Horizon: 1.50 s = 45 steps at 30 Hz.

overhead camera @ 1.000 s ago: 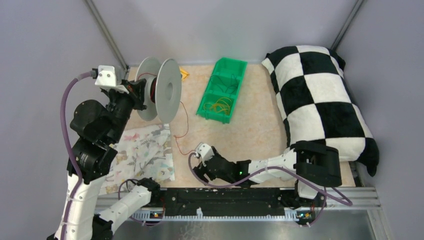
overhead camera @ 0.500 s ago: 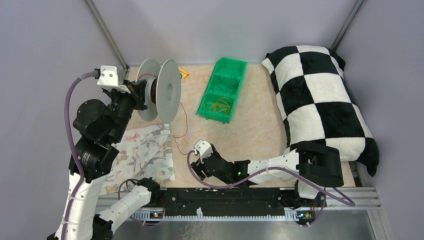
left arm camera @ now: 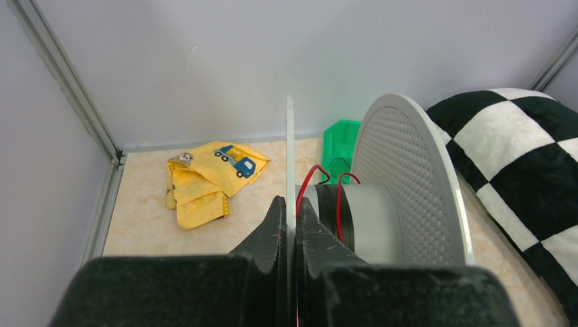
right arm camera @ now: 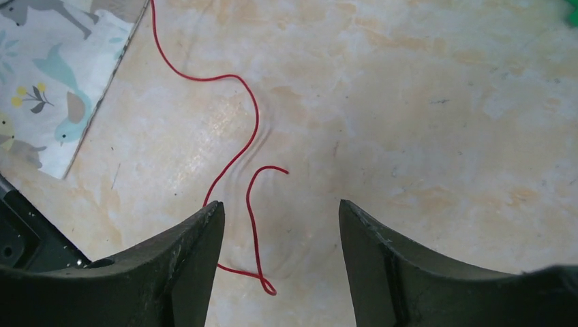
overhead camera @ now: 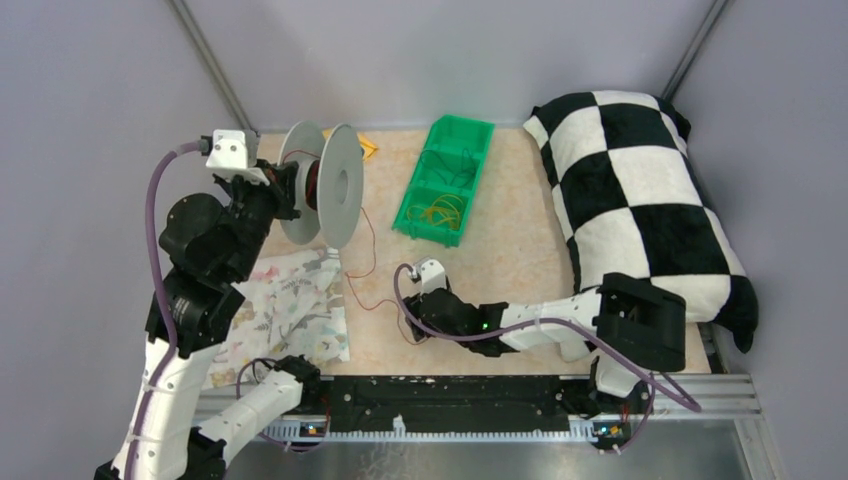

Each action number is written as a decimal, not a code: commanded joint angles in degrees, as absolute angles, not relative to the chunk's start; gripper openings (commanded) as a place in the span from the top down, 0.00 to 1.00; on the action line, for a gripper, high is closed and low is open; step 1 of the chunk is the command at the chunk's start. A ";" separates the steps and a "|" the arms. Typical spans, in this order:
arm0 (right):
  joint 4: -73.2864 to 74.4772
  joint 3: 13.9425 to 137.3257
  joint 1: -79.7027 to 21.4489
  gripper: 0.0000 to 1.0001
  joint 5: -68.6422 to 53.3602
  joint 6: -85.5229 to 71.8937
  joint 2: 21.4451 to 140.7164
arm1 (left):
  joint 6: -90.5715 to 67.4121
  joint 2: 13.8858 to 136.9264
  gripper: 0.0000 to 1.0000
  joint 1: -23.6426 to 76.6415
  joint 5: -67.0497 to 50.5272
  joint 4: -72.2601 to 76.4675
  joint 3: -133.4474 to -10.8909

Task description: Wrap the cables

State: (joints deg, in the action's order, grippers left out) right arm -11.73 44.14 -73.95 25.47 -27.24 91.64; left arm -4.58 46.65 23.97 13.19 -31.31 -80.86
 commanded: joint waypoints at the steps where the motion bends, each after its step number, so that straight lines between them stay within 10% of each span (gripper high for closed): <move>1: -8.54 47.80 -73.85 0.38 20.04 -30.28 95.95 | -5.69 46.51 1.00 23.82 14.66 -24.87 -81.73; 7: -6.91 49.18 -73.19 0.62 19.44 -30.70 97.46 | -5.88 46.46 1.00 23.82 15.08 -24.51 -81.61; 10: -6.53 48.34 -73.19 1.00 20.78 -31.16 95.89 | -6.02 46.57 1.00 23.77 15.23 -24.45 -81.36; 29: 8.21 79.74 -94.44 1.00 28.30 -9.51 71.54 | -5.80 56.81 1.00 23.79 35.02 -14.93 -71.68; 45: 12.11 117.93 -85.62 1.00 27.38 13.83 78.88 | -1.23 53.95 1.00 23.88 8.90 -15.79 -58.33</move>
